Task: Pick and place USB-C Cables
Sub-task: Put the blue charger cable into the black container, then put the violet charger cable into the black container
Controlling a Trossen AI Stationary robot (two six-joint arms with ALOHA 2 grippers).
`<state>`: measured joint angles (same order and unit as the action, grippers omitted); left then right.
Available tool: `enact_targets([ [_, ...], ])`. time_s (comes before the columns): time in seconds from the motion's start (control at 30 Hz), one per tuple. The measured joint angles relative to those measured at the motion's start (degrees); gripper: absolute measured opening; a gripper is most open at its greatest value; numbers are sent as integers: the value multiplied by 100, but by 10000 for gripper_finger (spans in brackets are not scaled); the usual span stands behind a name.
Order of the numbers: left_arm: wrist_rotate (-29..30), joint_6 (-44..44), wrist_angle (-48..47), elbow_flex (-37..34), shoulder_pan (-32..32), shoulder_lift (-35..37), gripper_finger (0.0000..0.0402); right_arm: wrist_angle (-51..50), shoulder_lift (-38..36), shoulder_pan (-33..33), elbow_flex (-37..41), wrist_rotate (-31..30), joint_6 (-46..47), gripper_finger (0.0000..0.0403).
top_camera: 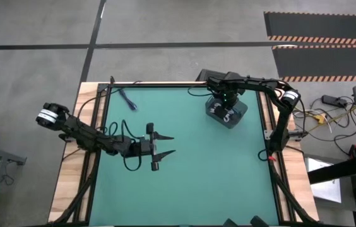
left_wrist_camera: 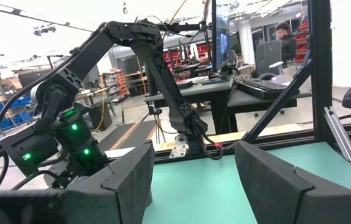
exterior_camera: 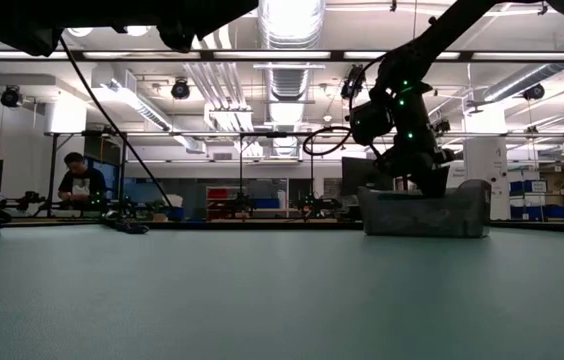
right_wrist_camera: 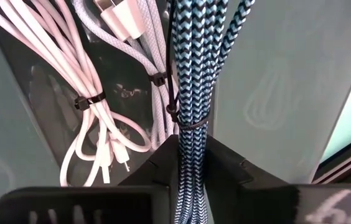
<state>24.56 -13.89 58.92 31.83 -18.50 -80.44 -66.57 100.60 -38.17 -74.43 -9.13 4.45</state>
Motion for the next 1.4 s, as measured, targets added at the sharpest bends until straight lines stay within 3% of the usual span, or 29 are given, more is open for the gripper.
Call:
enact_targets([
  [0.4,-1,4,-143,0,0,-2,210,-88,-12,0,-13,1,0,105],
  [0.83,234,307,-263,0,13,-2,210,-211,-1093,207,-106,10,495,84],
  [1.07,916,749,-298,0,56,-2,210,1381,-1905,769,167,7,540,72],
  [1.4,1058,1388,-459,0,59,-2,210,4287,-2821,1882,1537,25,-130,67],
])
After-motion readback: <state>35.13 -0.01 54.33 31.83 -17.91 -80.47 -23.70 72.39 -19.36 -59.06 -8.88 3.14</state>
